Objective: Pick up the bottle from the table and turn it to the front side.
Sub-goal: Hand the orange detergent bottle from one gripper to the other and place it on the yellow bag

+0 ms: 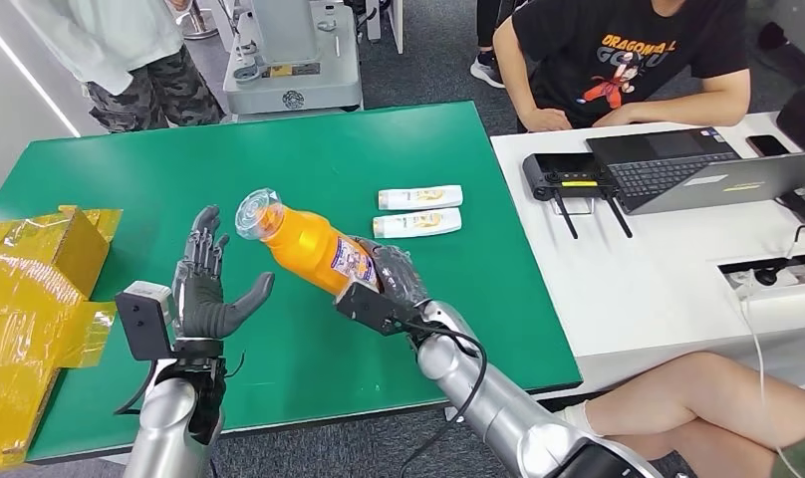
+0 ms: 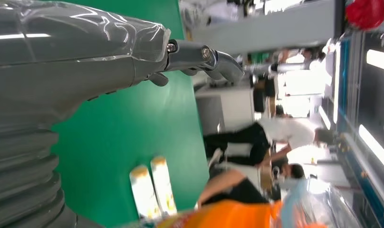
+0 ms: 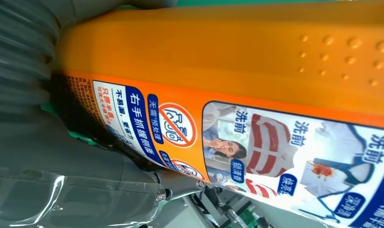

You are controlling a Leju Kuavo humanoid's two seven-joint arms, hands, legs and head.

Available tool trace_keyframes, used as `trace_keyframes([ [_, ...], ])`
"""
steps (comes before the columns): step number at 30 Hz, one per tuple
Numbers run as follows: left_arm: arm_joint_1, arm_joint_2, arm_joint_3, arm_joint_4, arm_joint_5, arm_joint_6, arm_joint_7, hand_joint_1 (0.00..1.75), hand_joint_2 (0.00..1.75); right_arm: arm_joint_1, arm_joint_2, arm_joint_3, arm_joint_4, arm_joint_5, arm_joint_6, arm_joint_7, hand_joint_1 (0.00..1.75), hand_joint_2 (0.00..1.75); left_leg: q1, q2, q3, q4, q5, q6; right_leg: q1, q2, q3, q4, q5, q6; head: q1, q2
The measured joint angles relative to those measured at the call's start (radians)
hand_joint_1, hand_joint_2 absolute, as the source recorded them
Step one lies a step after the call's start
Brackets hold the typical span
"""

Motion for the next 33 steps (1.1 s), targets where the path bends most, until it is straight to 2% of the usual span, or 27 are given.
trace_keyframes([
  [6,-0.052,-0.002,-0.052,0.055,0.048,-0.045,0.037,0.0,1.75,-0.024,0.009,0.001,0.007,0.029,0.001,0.006,1.75,1.75,0.0,0.0,0.0,0.0,0.0,0.0,0.0,0.0,0.0,0.0,0.0,0.0,0.0,0.0],
  [16,-0.113,-0.028,-0.115,0.165,0.076,-0.046,0.063,0.0,1.75,-0.076,0.045,0.004,0.025,0.076,-0.002,0.027,1.75,1.75,0.0,0.0,-0.001,0.0,0.0,0.0,0.0,0.0,0.0,0.0,0.0,0.0,0.0,0.0],
  [24,-0.14,-0.046,-0.131,0.211,0.073,-0.038,0.069,0.0,1.75,-0.086,0.06,0.007,0.043,0.084,-0.01,0.052,1.75,1.75,0.0,0.0,-0.001,0.0,0.0,0.0,0.0,0.0,0.0,0.0,0.0,0.0,0.0,0.0],
  [33,-0.154,-0.045,-0.13,0.222,0.075,-0.03,0.069,0.0,1.75,-0.086,0.06,0.004,0.081,0.098,-0.019,0.067,1.75,1.75,0.0,0.0,-0.001,0.0,0.0,0.0,0.0,0.0,-0.001,0.0,0.0,0.0,0.0,0.0],
])
